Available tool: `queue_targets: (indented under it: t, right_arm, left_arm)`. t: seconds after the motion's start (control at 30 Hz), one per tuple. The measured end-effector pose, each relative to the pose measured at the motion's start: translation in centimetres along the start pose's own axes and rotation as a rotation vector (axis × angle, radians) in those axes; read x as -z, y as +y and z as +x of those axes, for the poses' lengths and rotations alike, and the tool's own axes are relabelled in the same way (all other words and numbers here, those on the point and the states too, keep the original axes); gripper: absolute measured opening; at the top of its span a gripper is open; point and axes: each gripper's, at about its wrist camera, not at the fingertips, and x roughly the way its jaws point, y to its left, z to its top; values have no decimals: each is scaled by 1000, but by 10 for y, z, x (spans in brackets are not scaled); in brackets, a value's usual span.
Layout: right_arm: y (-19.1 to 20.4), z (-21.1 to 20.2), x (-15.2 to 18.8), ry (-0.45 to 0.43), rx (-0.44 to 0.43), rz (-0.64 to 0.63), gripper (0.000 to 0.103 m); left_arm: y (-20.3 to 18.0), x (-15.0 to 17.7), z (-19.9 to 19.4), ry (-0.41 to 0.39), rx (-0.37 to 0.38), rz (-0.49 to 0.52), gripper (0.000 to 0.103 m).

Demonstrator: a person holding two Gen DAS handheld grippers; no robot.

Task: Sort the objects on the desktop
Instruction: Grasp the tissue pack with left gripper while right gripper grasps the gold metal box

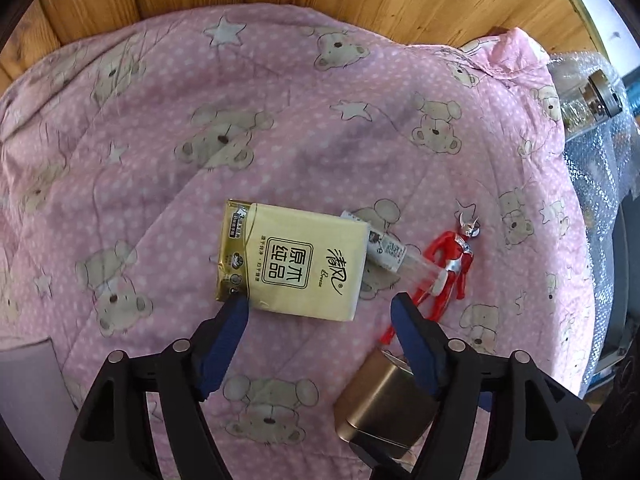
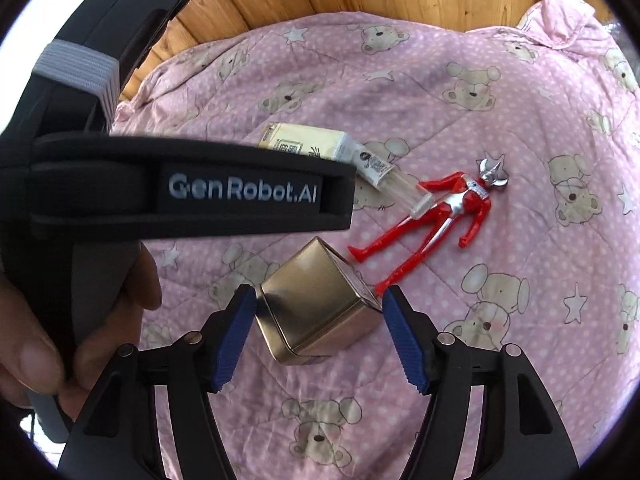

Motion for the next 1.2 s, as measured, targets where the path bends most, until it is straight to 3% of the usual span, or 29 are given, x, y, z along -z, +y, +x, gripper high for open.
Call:
queue_targets:
  t: [0.03, 0.13, 0.2, 0.33, 0.4, 0.47, 0.53, 0.73, 0.83, 1.0, 1.1, 1.17, 1.2]
  right_arm:
    - [0, 0, 0, 1, -5, 7, 66]
    - [-3, -4, 2, -13, -20, 34, 56]
    - [-4, -8, 2, -16, -38, 55, 52]
    - [-3, -9, 5, -7, -57, 70, 47]
    - [-3, -9, 7, -1, -75, 81, 46]
    - [-2, -7, 10, 15, -101, 85, 48]
    - [-1, -3, 10, 21, -96, 86, 55]
    - [6, 8, 12, 6, -99, 88, 69]
    - [14, 8, 14, -10, -79, 50, 69]
    - [25, 8, 18, -19, -50, -44, 70]
    - [25, 15, 23, -5, -40, -58, 62]
    - [22, 11, 23, -13, -57, -27, 61]
    - [20, 9, 24, -14, -66, -14, 61]
  left_arm:
    - [1, 0, -1, -6, -2, 4, 71]
    - [11, 0, -3, -9, 11, -11, 31]
    - [20, 0, -6, -6, 25, -30, 20]
    - [37, -1, -10, -1, 53, -68, 21]
    - [42, -3, -15, -4, 91, -99, 32]
    - [43, -7, -22, -49, 97, -100, 53]
    - [43, -12, -26, -77, 108, -93, 64]
    - [20, -29, -5, -57, 108, -41, 66]
    - [5, -29, 1, -76, 54, 33, 75]
    - [-3, -24, 5, -87, 5, 107, 71]
    - [0, -23, -2, -93, 29, 125, 54]
    - [0, -21, -10, -98, 52, 130, 33]
    - [-1, -20, -14, -98, 56, 135, 32]
